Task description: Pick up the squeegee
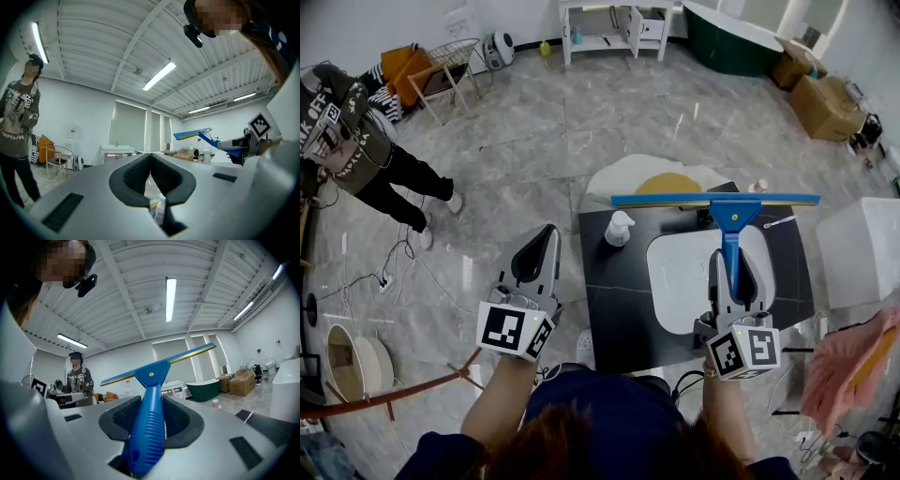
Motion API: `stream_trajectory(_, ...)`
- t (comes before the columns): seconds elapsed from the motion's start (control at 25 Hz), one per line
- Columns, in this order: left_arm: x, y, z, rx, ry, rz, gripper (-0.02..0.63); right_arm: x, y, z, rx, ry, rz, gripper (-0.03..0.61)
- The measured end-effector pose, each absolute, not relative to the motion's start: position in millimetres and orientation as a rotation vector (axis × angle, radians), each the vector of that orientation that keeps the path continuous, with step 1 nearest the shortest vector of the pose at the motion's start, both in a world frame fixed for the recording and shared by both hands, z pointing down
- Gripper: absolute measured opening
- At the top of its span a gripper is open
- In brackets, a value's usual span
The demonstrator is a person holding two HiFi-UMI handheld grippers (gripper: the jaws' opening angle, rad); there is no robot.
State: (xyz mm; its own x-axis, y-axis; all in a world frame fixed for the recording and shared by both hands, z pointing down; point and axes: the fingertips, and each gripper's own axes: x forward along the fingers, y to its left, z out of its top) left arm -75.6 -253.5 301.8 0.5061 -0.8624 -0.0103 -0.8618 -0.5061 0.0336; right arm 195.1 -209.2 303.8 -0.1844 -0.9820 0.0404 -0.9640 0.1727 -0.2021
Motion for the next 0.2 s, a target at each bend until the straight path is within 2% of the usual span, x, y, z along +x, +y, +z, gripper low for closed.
stream_trajectory(0.2,-74.5,-252.8,305.4,2.701,-1.552,-0.037,0.020,194.8,-208.1,307.5,-1.934,2.334,-0.280,0.157)
